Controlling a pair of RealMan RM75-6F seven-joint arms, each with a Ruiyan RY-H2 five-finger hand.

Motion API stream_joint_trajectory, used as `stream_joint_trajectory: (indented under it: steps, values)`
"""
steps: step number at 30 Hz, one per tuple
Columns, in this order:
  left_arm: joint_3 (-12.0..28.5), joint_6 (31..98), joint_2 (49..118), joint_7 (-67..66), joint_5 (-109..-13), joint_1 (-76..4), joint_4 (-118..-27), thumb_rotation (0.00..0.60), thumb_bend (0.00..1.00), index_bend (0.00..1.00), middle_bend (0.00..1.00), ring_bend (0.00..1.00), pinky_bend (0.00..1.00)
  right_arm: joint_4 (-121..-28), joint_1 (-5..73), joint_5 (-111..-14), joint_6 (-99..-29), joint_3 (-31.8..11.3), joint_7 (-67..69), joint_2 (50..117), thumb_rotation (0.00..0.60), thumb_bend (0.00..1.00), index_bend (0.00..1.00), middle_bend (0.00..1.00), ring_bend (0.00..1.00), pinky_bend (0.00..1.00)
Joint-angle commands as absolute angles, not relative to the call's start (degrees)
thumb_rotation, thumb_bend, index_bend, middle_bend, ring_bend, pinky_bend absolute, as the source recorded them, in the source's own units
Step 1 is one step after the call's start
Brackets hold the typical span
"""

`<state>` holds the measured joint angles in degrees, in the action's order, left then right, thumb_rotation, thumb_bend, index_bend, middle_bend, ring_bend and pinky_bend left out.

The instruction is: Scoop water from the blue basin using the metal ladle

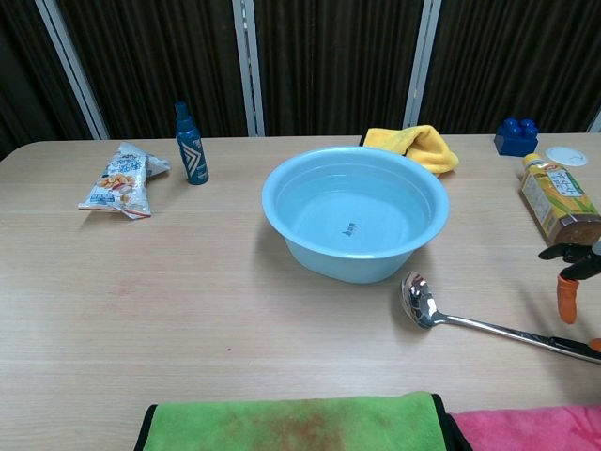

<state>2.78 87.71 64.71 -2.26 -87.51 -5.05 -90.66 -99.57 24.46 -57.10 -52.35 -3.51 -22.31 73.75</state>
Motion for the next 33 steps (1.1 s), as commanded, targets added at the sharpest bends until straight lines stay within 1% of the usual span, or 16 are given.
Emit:
stream_joint_trajectory:
  steps: [1,9,17,33]
  values:
    - [2.6,87.5,64.4,-2.4,-87.7,-5.1,-90.7,0.600,0.30,0.00,0.00,0.00,0.00,-99.1,24.8,-56.6,-52.9,-3.5,-22.4,74.9,0.600,0.29,0.46,0.00,0.00,0.00]
    - [2.2,87.0,63.6,-0.7,-88.3,-5.3,-90.6,0.600,0.29,0.00,0.00,0.00,0.00,-97.5,25.4,-55.9,-53.2,-4.1,-19.9,77.6,0.600,0.29,0.43,0.00,0.00,0.00]
    - [2.2,85.4,62.5,2.9,-87.8,-5.9,-89.8,0.600,0.30,0.00,0.00,0.00,0.00,-92.8,25.4,-55.5,-55.0,-4.7,-18.1,80.9,0.600,0.29,0.42,0.00,0.00,0.00]
    - [1.3,85.0,61.8,3.6,-89.0,-6.0,-90.4,0.600,0.30,0.00,0.00,0.00,0.00,-87.2,23.6,-57.7,-56.1,-2.6,-14.9,84.3,0.600,0.29,0.42,0.00,0.00,0.00]
